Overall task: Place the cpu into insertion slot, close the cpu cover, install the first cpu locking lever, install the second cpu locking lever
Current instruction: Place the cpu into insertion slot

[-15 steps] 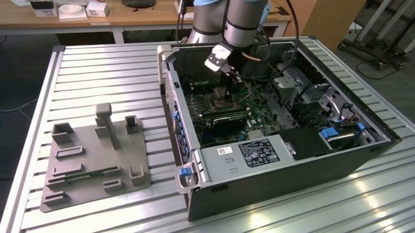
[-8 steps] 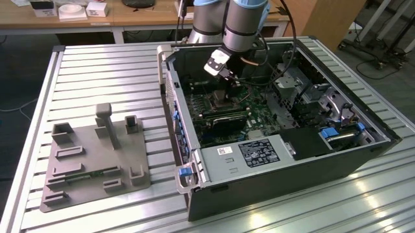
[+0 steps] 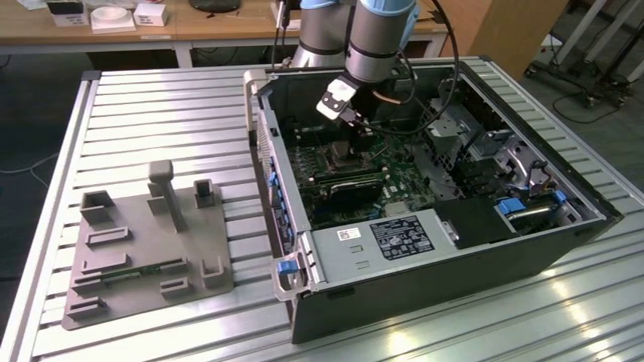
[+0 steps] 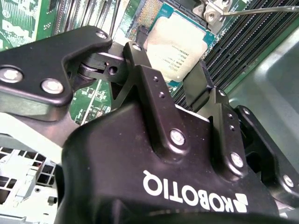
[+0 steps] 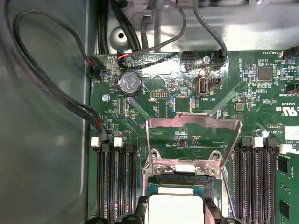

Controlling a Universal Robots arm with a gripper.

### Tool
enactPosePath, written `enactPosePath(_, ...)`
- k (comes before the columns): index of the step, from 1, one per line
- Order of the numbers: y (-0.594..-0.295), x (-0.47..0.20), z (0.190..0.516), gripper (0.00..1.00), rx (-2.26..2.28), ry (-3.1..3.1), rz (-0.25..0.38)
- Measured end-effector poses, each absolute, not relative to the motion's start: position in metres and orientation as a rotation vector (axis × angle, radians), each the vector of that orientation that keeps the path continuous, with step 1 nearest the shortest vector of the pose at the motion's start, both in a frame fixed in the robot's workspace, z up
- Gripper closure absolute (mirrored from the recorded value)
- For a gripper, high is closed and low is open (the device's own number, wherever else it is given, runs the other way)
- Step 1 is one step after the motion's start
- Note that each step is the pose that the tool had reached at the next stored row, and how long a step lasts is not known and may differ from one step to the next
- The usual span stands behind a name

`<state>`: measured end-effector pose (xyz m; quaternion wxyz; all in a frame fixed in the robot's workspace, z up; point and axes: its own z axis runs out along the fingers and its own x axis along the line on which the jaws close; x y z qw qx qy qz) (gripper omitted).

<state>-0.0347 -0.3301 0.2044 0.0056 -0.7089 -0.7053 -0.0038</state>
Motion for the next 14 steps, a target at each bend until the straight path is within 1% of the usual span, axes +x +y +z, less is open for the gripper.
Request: enactPosePath(14,-0.3301,-0.0347,0.2062,0.46,-2.221,-2.210,-0.007)
